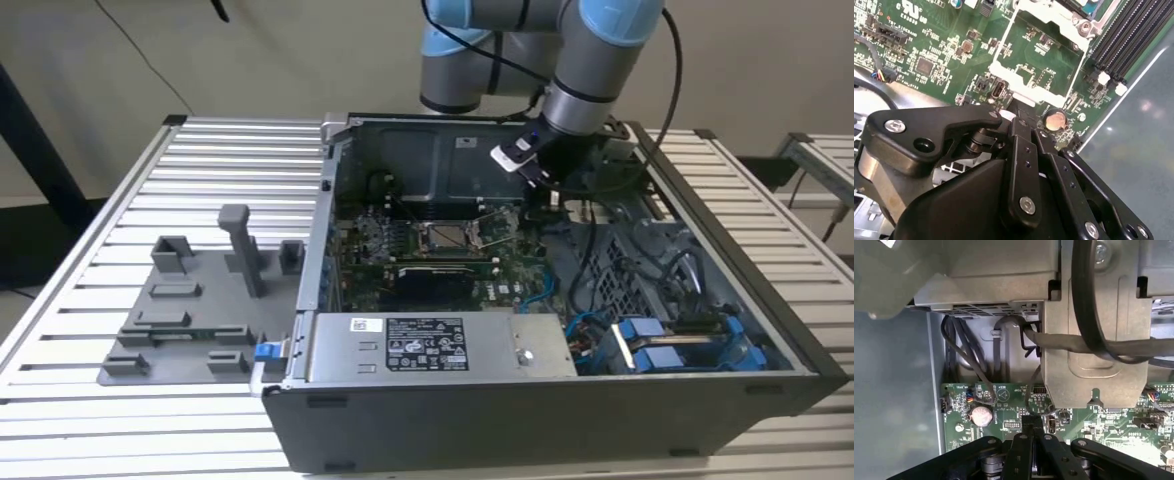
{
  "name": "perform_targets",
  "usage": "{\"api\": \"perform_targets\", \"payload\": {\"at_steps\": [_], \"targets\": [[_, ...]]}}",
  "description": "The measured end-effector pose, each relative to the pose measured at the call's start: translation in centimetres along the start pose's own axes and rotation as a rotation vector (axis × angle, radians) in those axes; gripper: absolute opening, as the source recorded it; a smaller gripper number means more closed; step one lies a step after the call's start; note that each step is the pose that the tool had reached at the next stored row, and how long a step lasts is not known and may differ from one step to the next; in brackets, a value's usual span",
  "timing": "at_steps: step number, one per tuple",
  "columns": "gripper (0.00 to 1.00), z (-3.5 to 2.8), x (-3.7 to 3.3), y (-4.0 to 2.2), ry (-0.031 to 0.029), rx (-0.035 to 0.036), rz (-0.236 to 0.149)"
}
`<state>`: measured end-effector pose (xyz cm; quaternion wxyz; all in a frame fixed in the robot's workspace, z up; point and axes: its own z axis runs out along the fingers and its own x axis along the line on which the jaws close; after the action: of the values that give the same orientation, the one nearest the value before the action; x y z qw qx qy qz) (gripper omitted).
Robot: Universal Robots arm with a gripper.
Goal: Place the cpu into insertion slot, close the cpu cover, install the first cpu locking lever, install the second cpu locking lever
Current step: 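Close the cpu cover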
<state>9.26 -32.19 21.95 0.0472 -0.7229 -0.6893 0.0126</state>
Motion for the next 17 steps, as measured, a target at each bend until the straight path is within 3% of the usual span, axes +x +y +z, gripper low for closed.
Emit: {"api": "perform_targets", "payload": {"at_steps": [4, 6, 10, 17], "targets": [[0.11, -0.11, 0.00, 0.10, -0.0026, 0.0466, 0.002], [0.11, -0.31, 0.02, 0.11, -0.0025, 0.0615, 0.003], [0.11, -0.92, 0.05, 0.06, -0.0036, 0.0768, 0.004], [0.11, -1.84, 0.08, -0.24, -0.0040, 0.0882, 0.004]]}}
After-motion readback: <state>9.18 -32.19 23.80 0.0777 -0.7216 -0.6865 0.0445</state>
